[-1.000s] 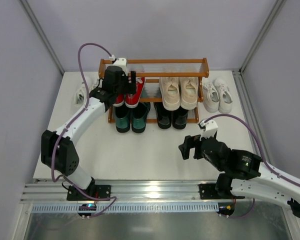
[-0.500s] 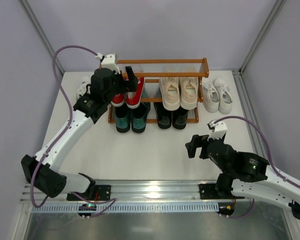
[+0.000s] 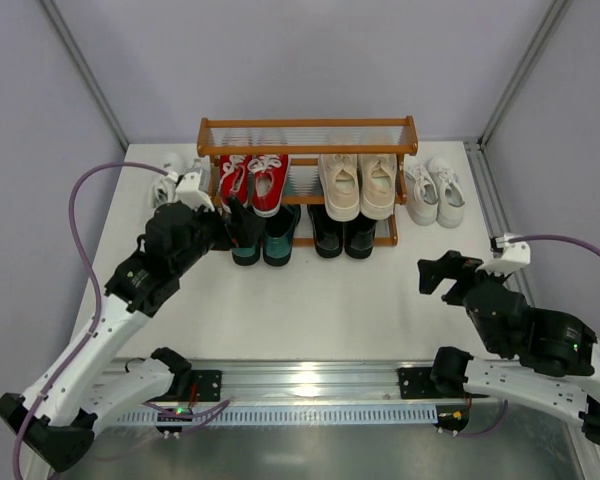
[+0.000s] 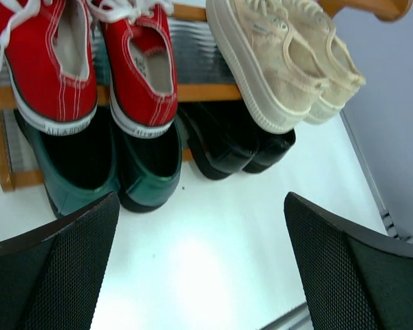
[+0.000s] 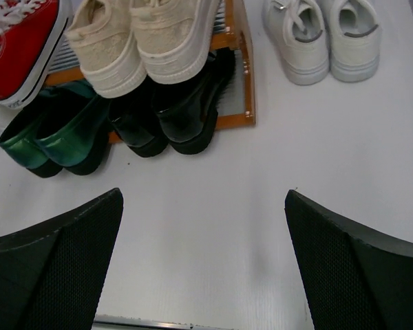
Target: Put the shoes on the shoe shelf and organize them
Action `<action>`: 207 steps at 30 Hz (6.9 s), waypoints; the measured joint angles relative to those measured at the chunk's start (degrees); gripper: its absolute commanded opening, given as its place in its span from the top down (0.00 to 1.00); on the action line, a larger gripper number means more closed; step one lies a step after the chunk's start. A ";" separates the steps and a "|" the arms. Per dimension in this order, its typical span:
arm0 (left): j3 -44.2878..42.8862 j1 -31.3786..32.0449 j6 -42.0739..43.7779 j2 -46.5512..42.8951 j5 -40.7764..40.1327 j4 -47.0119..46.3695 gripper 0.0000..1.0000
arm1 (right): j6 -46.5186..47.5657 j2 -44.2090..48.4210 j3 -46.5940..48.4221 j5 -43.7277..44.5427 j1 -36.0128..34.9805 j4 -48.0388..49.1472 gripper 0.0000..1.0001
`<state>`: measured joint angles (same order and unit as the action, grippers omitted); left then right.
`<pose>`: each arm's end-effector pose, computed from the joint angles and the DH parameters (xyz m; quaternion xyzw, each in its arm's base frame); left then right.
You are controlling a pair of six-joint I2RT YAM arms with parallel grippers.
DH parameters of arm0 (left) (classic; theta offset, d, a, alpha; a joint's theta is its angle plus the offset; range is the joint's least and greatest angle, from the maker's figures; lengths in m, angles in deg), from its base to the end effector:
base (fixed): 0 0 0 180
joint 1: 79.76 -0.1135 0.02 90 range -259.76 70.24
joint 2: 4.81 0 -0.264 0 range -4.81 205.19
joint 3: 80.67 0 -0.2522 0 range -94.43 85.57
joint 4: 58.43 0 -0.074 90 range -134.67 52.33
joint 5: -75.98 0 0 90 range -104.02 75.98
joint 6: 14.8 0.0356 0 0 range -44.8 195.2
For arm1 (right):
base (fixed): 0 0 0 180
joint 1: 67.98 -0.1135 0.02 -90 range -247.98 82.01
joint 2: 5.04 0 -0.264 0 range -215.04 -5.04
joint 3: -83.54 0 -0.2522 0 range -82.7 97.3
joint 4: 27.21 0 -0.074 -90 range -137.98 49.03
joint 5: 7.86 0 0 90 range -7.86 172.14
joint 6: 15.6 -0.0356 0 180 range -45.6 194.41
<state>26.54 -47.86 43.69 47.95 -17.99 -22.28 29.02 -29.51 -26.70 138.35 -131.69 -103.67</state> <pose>0.1731 -0.1049 0.3796 -0.0181 0.7989 -0.2921 0.5255 0.0431 0.0204 0.3535 0.1060 0.7954 0.1149 0.5856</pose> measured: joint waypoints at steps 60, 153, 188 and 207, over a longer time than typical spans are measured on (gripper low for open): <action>12.61 0.02 -0.66 -25.16 8.96 10.05 0.00 | 37.11 -78.75 33.70 -66.45 78.14 37.13 0.00; 13.00 0.02 -0.87 -26.64 6.64 13.88 0.00 | 36.74 -85.22 29.90 -56.06 73.42 16.57 0.87; 13.00 0.02 -1.09 -26.69 8.09 13.05 0.00 | 33.00 -70.55 6.88 -55.67 71.69 34.12 0.69; 13.00 0.02 -1.14 -27.10 8.09 13.07 0.00 | 35.28 -66.20 2.91 -57.79 71.14 37.35 0.46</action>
<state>39.55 -47.83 42.55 20.84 -9.90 -9.21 64.30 -95.71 -23.79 80.56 -60.54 -66.32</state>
